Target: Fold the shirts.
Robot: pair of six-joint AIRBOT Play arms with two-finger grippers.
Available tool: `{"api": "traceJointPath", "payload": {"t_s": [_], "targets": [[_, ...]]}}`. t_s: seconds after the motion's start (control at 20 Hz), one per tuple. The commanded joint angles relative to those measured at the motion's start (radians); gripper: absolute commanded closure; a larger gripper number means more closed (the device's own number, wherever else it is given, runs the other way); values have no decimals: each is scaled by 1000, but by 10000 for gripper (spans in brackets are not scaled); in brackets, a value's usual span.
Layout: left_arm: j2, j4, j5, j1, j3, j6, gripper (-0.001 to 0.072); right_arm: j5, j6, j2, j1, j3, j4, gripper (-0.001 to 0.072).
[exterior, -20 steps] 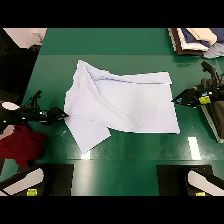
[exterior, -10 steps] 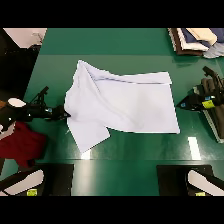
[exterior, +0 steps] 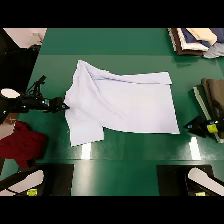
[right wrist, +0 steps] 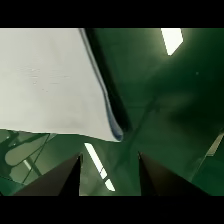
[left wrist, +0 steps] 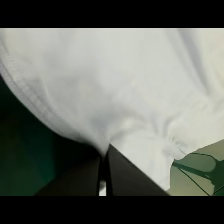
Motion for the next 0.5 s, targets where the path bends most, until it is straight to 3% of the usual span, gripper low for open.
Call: {"api": "traceJointPath", "payload": {"t_s": [0.0,0.4,0.45], "targets": [[1,0,14,0,7,1,681,-92,-16,0,-42,-98,2,305],[1,2,25,0,7,2,680,-148,-16,0,34,-116,33,308],[1,2,23,0,7,2,681,-156,-16,0,73,-116,34,338]]}}
